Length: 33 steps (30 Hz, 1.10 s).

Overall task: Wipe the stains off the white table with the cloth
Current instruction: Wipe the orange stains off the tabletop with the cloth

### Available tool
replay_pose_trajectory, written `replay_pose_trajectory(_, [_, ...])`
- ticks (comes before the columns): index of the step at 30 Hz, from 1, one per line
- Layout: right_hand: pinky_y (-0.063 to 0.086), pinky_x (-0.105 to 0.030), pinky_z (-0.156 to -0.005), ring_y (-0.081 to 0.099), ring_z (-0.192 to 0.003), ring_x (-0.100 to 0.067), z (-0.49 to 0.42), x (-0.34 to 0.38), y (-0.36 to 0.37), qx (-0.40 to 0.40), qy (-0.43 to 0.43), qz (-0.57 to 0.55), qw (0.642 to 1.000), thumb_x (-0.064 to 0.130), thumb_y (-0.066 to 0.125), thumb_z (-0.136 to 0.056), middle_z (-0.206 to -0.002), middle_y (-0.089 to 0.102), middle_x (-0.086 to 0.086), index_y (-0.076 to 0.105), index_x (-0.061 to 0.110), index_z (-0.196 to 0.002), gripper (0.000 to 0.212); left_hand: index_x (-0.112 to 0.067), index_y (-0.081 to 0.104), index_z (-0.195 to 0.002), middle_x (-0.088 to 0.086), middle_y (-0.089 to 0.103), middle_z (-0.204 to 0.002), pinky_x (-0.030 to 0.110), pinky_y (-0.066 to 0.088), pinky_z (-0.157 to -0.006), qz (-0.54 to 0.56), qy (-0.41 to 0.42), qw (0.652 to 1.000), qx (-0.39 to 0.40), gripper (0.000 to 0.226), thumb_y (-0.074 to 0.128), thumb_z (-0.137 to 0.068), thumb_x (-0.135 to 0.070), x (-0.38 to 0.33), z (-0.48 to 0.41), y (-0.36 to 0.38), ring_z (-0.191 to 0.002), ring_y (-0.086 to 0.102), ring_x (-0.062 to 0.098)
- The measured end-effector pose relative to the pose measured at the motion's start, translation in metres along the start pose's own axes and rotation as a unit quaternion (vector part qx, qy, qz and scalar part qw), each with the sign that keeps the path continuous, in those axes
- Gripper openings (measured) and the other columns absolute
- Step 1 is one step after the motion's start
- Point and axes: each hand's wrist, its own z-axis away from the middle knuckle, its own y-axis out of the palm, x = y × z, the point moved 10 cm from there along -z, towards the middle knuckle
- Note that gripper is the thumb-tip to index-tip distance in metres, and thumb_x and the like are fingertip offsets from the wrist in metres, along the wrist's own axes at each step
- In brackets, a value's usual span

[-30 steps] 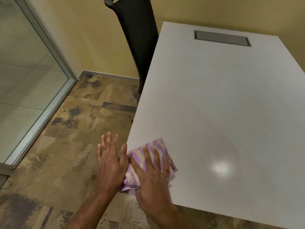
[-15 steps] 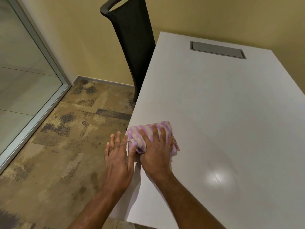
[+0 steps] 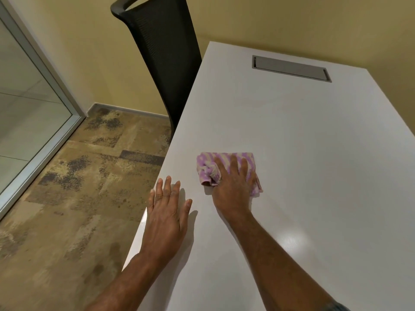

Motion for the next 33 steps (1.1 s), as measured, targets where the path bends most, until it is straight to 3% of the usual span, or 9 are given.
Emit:
replay_pose_trajectory(6, [0.013, -0.067, -0.120, 0.013, -0.156, -0.042, 0.006, -0.041, -0.004, -0.005, 0.012, 0.011, 1.000, 0.049, 0.048, -0.092, -0.169, 0.023, -0.011, 0.031, 0.031, -0.160, 0.072, -0.024, 0.020, -0.161, -0.006, 0.001, -0.170, 0.033, -0.007, -0.128, 0.011, -0.012, 0.999, 0.028, 0.073, 0.012, -0.100, -0.062, -0.009, -0.005, 0.016, -0.156, -0.013, 0.006])
replay_pose_trajectory(9, [0.016, -0.067, -0.121, 0.015, -0.156, -0.041, 0.020, -0.062, -0.008, -0.014, 0.019, 0.015, 1.000, 0.049, 0.050, -0.093, -0.168, 0.026, -0.011, 0.034, 0.031, -0.159, 0.070, -0.025, 0.018, -0.162, -0.006, 0.000, -0.170, 0.037, -0.004, -0.129, 0.015, -0.013, 0.999, 0.041, 0.075, 0.009, -0.098, -0.064, -0.015, -0.003, 0.024, -0.156, -0.013, 0.007])
replay_pose_trajectory(14, [0.023, -0.067, -0.118, 0.027, -0.152, -0.041, 0.046, -0.096, -0.013, -0.036, 0.029, 0.033, 0.998, 0.060, 0.037, -0.093, -0.163, 0.036, -0.012, 0.042, 0.030, -0.155, 0.069, -0.025, 0.017, -0.162, -0.006, 0.000, -0.170, 0.035, -0.006, -0.128, 0.010, 0.002, 0.999, 0.049, 0.073, 0.010, -0.099, -0.063, -0.026, 0.006, 0.030, -0.156, -0.013, 0.006])
replay_pose_trajectory(17, [0.030, -0.071, -0.114, 0.029, -0.151, -0.043, 0.067, -0.116, -0.017, -0.045, 0.034, 0.042, 0.998, 0.053, 0.056, -0.093, -0.161, 0.039, -0.015, 0.043, 0.027, -0.154, 0.068, -0.023, 0.019, -0.161, -0.005, 0.003, -0.170, 0.032, -0.008, -0.128, 0.011, 0.013, 0.999, 0.049, 0.072, 0.012, -0.101, -0.061, -0.033, 0.014, 0.031, -0.156, -0.012, 0.006])
replay_pose_trajectory(21, [0.032, -0.072, -0.111, 0.030, -0.150, -0.045, 0.102, -0.140, -0.027, -0.043, 0.053, 0.043, 0.997, 0.054, 0.036, -0.088, -0.159, 0.042, -0.016, 0.046, 0.023, -0.152, 0.072, -0.020, 0.022, -0.161, -0.003, 0.006, -0.171, 0.032, -0.008, -0.128, 0.010, 0.022, 0.998, 0.052, 0.073, 0.011, -0.101, -0.060, -0.045, 0.027, 0.029, -0.157, -0.010, 0.007])
replay_pose_trajectory(33, [0.036, -0.072, -0.107, 0.030, -0.149, -0.045, 0.229, -0.179, -0.045, -0.062, 0.096, 0.085, 0.990, 0.041, 0.037, -0.085, -0.160, 0.040, -0.018, 0.045, 0.020, -0.153, 0.072, -0.021, 0.022, -0.161, -0.005, 0.004, -0.171, 0.032, -0.009, -0.127, 0.025, 0.037, 0.997, 0.064, 0.076, 0.008, -0.099, -0.063, -0.067, 0.073, 0.015, -0.156, -0.013, 0.004])
